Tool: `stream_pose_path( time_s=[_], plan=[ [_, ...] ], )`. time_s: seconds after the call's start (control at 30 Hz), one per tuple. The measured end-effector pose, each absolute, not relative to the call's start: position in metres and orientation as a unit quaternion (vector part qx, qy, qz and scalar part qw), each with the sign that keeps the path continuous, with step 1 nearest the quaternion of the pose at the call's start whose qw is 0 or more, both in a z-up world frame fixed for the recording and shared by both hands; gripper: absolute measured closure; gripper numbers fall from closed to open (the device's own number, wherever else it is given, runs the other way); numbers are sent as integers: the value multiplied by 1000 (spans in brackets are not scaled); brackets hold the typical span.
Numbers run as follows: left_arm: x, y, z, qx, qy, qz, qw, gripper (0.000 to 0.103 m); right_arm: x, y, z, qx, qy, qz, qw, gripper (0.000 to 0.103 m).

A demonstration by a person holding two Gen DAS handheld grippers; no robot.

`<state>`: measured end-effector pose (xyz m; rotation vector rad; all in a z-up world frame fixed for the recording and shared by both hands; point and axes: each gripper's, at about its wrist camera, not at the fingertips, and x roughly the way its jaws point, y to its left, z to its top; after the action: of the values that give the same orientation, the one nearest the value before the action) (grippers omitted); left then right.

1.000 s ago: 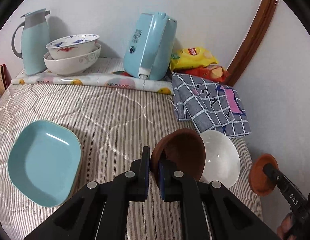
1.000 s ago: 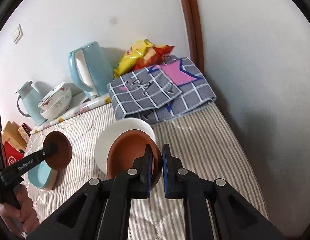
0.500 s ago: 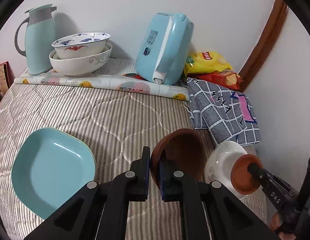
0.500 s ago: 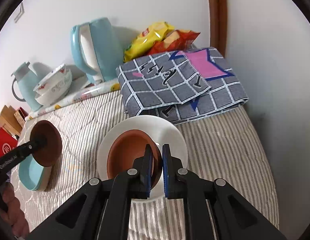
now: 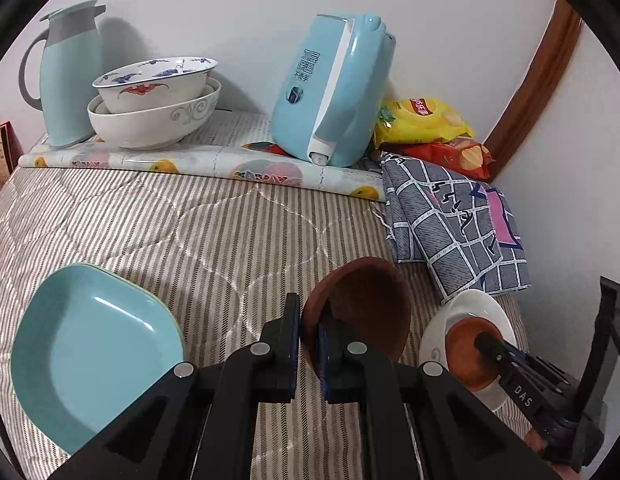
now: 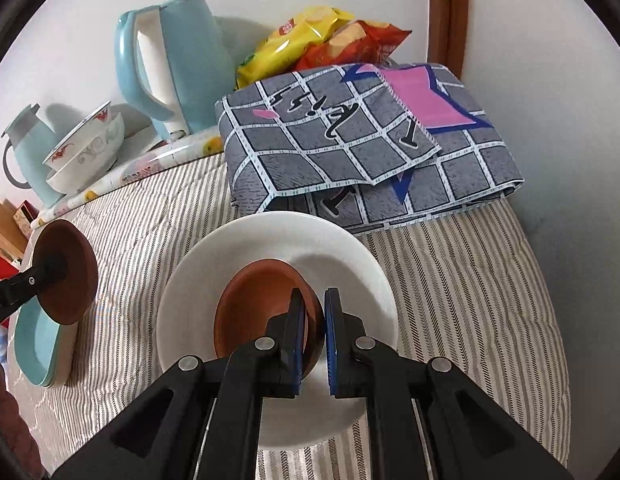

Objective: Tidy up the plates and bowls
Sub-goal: 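Lower the right gripper's cup into the white bowl and open while the left holds its cup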

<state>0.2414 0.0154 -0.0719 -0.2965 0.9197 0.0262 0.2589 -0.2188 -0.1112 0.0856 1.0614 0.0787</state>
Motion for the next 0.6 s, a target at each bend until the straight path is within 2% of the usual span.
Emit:
stream_pose_path(
  time_s=[0.27,0.6],
  plan=[
    [243,11,-72,-141,442,4,886,95,264,-218,-117,42,513,37,857,94],
    [245,12,-78,-145,448,7,882,95,270,-204,-124,-12,525,31,850,94]
  ],
)
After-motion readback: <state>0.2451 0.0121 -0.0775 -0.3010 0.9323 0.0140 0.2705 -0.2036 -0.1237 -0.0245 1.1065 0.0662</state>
